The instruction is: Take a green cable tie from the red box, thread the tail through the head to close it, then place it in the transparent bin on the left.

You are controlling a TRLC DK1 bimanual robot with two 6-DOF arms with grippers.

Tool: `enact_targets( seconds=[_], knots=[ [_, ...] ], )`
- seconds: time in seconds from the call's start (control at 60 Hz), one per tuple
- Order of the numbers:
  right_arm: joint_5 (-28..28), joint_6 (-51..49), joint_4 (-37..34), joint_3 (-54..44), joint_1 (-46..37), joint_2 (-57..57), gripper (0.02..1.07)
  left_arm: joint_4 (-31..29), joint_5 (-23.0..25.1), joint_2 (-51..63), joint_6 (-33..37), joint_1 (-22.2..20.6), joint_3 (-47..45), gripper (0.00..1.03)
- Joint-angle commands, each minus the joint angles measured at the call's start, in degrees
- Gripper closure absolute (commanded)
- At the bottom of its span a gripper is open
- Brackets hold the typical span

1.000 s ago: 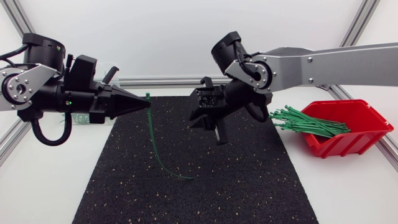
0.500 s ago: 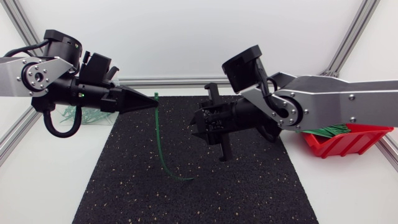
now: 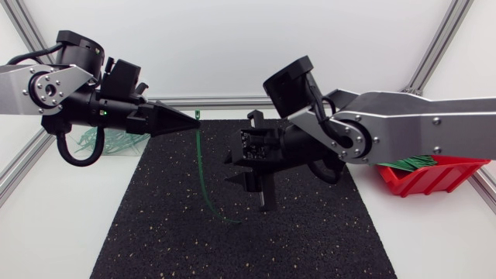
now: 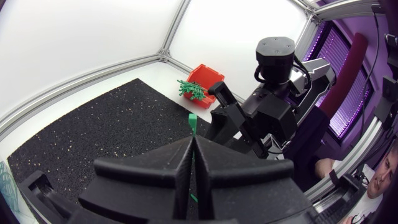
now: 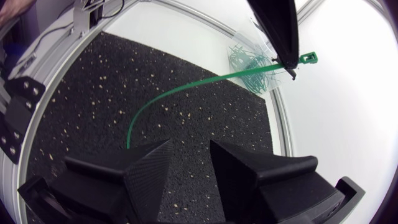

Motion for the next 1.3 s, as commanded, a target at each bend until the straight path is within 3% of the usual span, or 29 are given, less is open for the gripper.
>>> enact_targets(
  seconds=[0.0, 0.3, 0.433, 0.55, 0.667, 0.833, 1.033, 1.117, 1.283],
  knots=[
    [-2.1, 7.6, -1.4, 3.9, -0.5, 2.2, 0.58, 0.7, 1.1, 0.5, 0.1, -0.6, -1.8, 1.0],
    [-19.2, 24.1, -6.9, 13.3, -5.8, 7.5, 0.58, 3.0, 3.6, -0.6, -0.5, -0.8, -3.9, 1.0],
    [-29.0, 27.8, -10.5, 18.1, -8.6, 11.9, 0.58, 4.6, 4.5, -0.8, -1.1, -0.8, -4.5, 1.0],
    [-34.4, 31.0, -11.0, 20.5, -10.2, 14.4, 0.58, 7.0, 5.5, -1.3, -3.0, -0.8, -5.4, 1.0],
    [-39.0, 33.1, -10.5, 21.5, -11.0, 16.2, 0.65, 8.1, 5.7, -2.0, -3.8, -0.8, -6.0, 1.0],
    [-42.0, 34.6, -9.8, 22.0, -11.0, 18.0, 0.66, 10.3, 5.9, -2.5, -5.4, -1.1, -6.9, 1.0],
    [-43.5, 35.1, -9.8, 22.1, -11.0, 17.7, 0.8, 12.4, 5.9, -2.7, -6.8, -1.7, -7.6, 1.0],
    [-44.3, 35.1, -9.5, 21.8, -11.1, 17.5, 0.81, 12.5, 5.9, -2.7, -6.8, -1.8, -7.6, 1.0],
    [-45.2, 35.7, -8.5, 21.2, -11.4, 17.4, 0.97, 12.5, 5.9, -2.7, -6.8, -1.9, -7.6, 1.0]
  ],
)
